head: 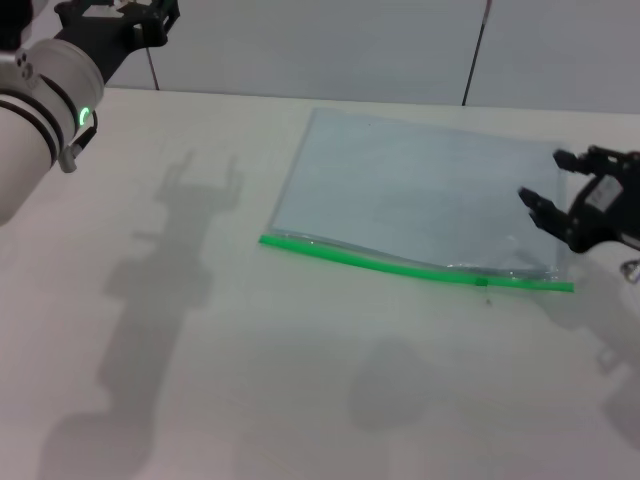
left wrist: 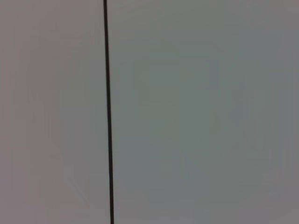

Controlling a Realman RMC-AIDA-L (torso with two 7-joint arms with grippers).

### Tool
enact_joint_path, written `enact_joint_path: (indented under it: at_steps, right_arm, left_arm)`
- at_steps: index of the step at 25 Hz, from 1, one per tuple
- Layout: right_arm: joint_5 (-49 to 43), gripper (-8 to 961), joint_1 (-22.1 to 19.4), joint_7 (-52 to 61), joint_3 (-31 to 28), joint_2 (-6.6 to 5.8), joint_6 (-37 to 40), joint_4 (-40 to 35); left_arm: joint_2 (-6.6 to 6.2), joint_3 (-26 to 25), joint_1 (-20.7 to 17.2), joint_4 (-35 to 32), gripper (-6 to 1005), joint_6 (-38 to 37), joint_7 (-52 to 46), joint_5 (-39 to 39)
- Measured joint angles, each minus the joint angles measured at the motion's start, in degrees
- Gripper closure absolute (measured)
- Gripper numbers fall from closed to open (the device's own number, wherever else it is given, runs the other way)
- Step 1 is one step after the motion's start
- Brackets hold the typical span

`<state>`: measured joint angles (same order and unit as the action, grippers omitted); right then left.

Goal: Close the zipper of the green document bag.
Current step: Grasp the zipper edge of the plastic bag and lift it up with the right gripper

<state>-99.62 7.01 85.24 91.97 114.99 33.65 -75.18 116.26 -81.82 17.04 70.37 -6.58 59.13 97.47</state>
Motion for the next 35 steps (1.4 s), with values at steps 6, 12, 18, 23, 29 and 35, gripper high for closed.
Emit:
enact_joint_path:
  at_steps: [6,12,18,23,29,35]
  right_arm:
    - [-8.7,397,-0.2,0.0,-0.8,1.07,1.2,0.2]
    - [-14.3,396,-2.4,-0.3,-0.7,1.13,2.5,-1.5]
    - [-20.2,395,-5.1,-0.5,0.4,1.25,2.3,-4.7]
    - [-21.6,394,-5.6,-2.9,0.5,1.2,1.6,-4.1]
    - [-22.7,395,-5.7,-5.6,2.3,1.18,-1.8,-3.4]
    - [-25.3,397,-5.9,-7.0,6.7,1.21,-8.1,0.4]
  left_arm:
    - [0.0,-0.3,0.1,-0.2,396,0.0,-0.1,-0.2]
    - [0.01,-0.7,-0.4,-0.6,396,0.0,0.0,-0.1]
    - [-0.09,-2.1,-1.1,-0.5,396,0.4,0.0,-0.1]
    - [-0.07,-2.3,-1.5,-0.3,396,0.2,0.0,0.0]
    - [-0.06,-3.8,-2.4,0.1,396,0.5,0.1,0.0]
    - [-0.09,-4.3,-3.1,0.6,396,0.5,0.4,0.1]
